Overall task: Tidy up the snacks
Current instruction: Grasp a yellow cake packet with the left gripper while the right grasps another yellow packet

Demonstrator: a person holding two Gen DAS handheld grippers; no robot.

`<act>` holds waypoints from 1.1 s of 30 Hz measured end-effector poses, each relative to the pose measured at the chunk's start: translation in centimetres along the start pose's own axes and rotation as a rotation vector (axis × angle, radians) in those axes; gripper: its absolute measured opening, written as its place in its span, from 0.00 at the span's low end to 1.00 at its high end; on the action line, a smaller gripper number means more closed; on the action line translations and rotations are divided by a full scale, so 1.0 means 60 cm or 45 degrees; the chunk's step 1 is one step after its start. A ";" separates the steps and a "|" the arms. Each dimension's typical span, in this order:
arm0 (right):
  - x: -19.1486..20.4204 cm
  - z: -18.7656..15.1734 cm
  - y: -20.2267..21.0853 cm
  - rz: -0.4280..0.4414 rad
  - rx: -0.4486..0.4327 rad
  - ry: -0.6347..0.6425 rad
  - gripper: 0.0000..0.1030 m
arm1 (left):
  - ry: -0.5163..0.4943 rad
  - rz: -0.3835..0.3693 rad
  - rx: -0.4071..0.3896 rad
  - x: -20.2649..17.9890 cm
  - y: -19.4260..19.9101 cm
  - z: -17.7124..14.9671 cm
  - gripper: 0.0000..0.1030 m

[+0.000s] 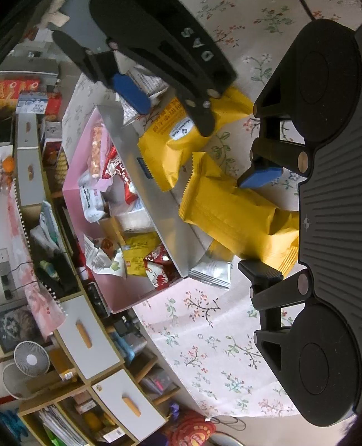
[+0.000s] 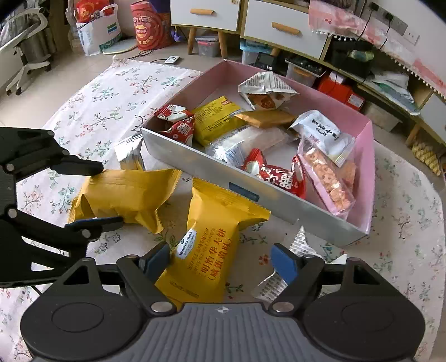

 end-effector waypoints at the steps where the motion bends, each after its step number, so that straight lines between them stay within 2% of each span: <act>1: 0.001 -0.001 -0.003 0.012 0.009 -0.004 0.57 | -0.001 0.005 0.000 -0.002 -0.002 0.000 0.53; 3: 0.005 -0.006 -0.010 0.022 0.022 0.000 0.53 | -0.005 0.028 0.007 -0.006 -0.004 -0.002 0.53; 5: 0.007 -0.010 -0.015 0.020 0.034 0.004 0.38 | 0.009 0.046 0.013 -0.009 -0.002 -0.003 0.51; 7: 0.007 -0.014 -0.017 0.039 0.050 -0.012 0.27 | 0.027 0.056 0.011 -0.011 0.003 -0.004 0.48; 13: 0.005 -0.024 -0.008 0.016 0.034 0.022 0.25 | 0.062 0.055 0.038 -0.020 0.015 -0.006 0.44; 17: -0.002 -0.034 0.007 0.024 0.038 0.094 0.25 | 0.034 0.000 0.065 -0.028 0.025 -0.007 0.42; 20: -0.011 -0.043 0.017 0.047 0.045 0.162 0.25 | -0.006 -0.015 0.041 -0.034 0.031 -0.009 0.47; 23: -0.017 -0.053 0.021 0.056 0.049 0.189 0.27 | -0.031 0.018 0.027 -0.038 0.025 -0.008 0.54; 26: -0.019 -0.055 0.021 0.038 0.044 0.200 0.34 | -0.041 0.031 0.030 -0.040 0.013 -0.009 0.59; 33: -0.019 -0.053 0.010 0.036 0.018 0.188 0.36 | 0.046 0.020 0.017 -0.028 -0.011 -0.002 0.60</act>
Point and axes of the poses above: each gripper's, at about its wrist camera, not at the fingertips, and y roughly against the way its jaws point, x to its left, z to its top, the point moved 5 cm from there along -y, roughly the way its jaws point, and after that the axes turned 3 degrees about -x, right-handed, at the moved point
